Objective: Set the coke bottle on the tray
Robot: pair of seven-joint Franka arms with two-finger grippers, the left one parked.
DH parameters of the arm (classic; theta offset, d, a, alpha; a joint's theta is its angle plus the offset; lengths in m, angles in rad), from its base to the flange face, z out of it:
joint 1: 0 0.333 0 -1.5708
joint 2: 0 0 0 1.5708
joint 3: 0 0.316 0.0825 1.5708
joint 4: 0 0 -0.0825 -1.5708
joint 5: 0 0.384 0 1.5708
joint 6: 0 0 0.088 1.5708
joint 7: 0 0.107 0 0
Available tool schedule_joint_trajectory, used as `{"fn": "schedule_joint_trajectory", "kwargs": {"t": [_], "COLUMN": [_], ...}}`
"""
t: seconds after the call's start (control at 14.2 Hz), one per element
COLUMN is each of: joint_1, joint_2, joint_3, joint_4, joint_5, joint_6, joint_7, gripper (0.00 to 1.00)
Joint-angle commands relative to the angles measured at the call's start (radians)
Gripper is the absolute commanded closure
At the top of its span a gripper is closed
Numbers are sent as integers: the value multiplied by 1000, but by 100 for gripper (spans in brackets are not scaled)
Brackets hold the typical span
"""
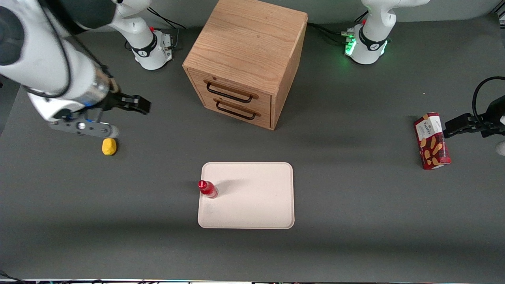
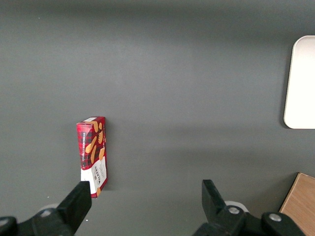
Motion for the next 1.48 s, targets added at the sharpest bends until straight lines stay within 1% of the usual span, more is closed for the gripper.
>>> {"fn": "schedule_joint_trajectory", "kwargs": {"t": [0.0, 0.14, 0.28, 0.35, 0.49, 0.63, 0.84, 0.98, 1.12, 1.34, 1.41], "joint_1": [-98, -173, -234, -248, -257, -253, -244, -218, -221, -244, -241], "joint_2": [-158, -227, -291, -324, -371, -396, -405, -410, -401, -347, -355], "joint_3": [8, 9, 8, 3, -2, -37, -74, -109, -109, -103, -104], "joint_4": [-200, -289, -395, -453, -536, -587, -598, -593, -569, -494, -501], "joint_5": [-3, -1, 8, 12, 12, 12, 12, 11, 8, 9, 8], "joint_6": [46, 121, 204, 252, 313, 367, 389, 409, 407, 399, 399], "joint_7": [-149, -291, -393, -425, -435, -438, -470, -496, -496, -491, -490], "gripper": [0, 0, 0, 0, 0, 0, 0, 0, 0, 0, 0]}}
